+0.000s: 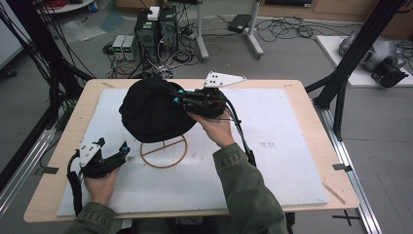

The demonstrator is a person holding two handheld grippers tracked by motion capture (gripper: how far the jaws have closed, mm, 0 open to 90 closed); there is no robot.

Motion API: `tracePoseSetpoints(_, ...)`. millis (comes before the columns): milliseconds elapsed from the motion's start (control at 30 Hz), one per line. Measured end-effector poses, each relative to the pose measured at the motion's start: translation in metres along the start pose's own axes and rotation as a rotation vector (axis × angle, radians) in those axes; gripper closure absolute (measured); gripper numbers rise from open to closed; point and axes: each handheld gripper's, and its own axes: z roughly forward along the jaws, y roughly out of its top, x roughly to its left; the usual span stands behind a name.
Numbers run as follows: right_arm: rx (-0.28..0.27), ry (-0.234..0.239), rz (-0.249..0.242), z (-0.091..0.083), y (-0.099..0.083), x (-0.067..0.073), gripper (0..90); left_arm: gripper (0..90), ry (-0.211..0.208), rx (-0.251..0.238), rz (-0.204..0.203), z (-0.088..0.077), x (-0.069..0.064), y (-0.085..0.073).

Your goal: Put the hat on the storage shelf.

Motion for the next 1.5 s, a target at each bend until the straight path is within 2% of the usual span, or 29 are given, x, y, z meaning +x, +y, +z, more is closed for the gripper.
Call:
tracePoseSetpoints(67, 0.004, -0.007, -0.004, 0.000, -0.002, 0.001, 79.4, 17.5, 0.000, 0.000, 0.001, 0.000, 0.000, 0.000)
tracePoseSetpoints(100, 0.004, -0.007, -0.004, 0.000, -0.002, 0.001, 79.4, 17.5, 0.000, 0.000, 0.000, 0.000, 0.000, 0.000)
tracePoseSetpoints(133, 0.018, -0.037, -0.004, 0.001, -0.005, 0.002, 73.1, 17.5, 0.000, 0.000, 0.001, 0.000, 0.000, 0.000)
tracePoseSetpoints(167, 0.018, -0.037, -0.004, 0.001, -0.005, 0.002, 73.1, 17.5, 0.000, 0.000, 0.001, 0.000, 0.000, 0.000)
tracePoseSetpoints(200, 0.015, -0.057, -0.009, 0.002, -0.007, 0.003, 69.3, 17.5, 0.000, 0.000, 0.000, 0.000, 0.000, 0.000)
tracePoseSetpoints(267, 0.023, -0.094, 0.018, 0.002, -0.013, 0.002, 58.5, 17.5, -0.003, 0.008, 0.001, 0.000, 0.000, 0.000)
tracePoseSetpoints(567, 0.010, -0.112, 0.035, 0.000, -0.018, -0.001, 52.9, 17.5, 0.000, 0.001, -0.002, 0.000, 0.000, 0.000)
tracePoseSetpoints(667, 0.011, -0.133, 0.042, -0.001, -0.019, -0.001, 43.3, 17.5, 0.000, 0.001, 0.000, 0.000, 0.000, 0.000)
tracePoseSetpoints(733, -0.013, -0.164, 0.047, -0.005, -0.022, -0.001, 33.6, 17.5, 0.001, -0.002, -0.002, 0.000, 0.000, 0.000)
tracePoseSetpoints(800, -0.015, -0.174, 0.047, -0.006, -0.022, -0.002, 31.5, 17.5, 0.001, -0.002, -0.002, 0.000, 0.000, 0.000)
tracePoseSetpoints(833, -0.010, -0.213, 0.038, -0.008, -0.023, -0.002, 28.2, 17.5, 0.001, -0.002, -0.002, 0.000, 0.000, 0.000)
tracePoseSetpoints(933, -0.008, -0.269, 0.041, -0.012, -0.027, -0.004, 20.6, 17.5, 0.002, -0.002, 0.000, 0.000, 0.000, 0.000)
tracePoseSetpoints(1100, -0.011, -0.326, 0.043, -0.024, -0.033, -0.007, 12.8, 17.5, 0.002, -0.002, 0.002, 0.000, 0.000, 0.000)
tracePoseSetpoints(1300, -0.029, -0.370, 0.027, -0.047, -0.042, -0.005, 11.3, 17.5, -0.001, 0.000, 0.006, 0.000, 0.000, 0.000)
tracePoseSetpoints(1333, -0.034, -0.404, 0.014, -0.057, -0.044, -0.003, 11.2, 17.5, -0.001, -0.002, 0.007, 0.000, 0.000, 0.000)
tracePoseSetpoints(1367, -0.034, -0.404, 0.014, -0.057, -0.044, -0.003, 11.2, 17.5, -0.001, -0.002, 0.008, 0.000, 0.000, 0.000)
tracePoseSetpoints(1400, -0.042, -0.442, 0.007, -0.067, -0.046, -0.002, 11.2, 17.5, -0.002, 0.000, 0.006, 0.000, -0.001, 0.000)
tracePoseSetpoints(1433, -0.050, -0.458, 0.001, -0.070, -0.047, -0.002, 11.2, 17.5, -0.001, -0.001, 0.008, 0.000, -0.001, 0.000)
tracePoseSetpoints(1467, -0.058, -0.499, -0.001, -0.076, -0.049, -0.001, 11.3, 17.5, 0.000, -0.004, 0.008, 0.000, -0.001, 0.000)
tracePoseSetpoints(1500, -0.062, -0.522, 0.009, -0.081, -0.049, -0.001, 11.3, 17.5, 0.001, -0.005, 0.008, -0.001, -0.001, 0.000)
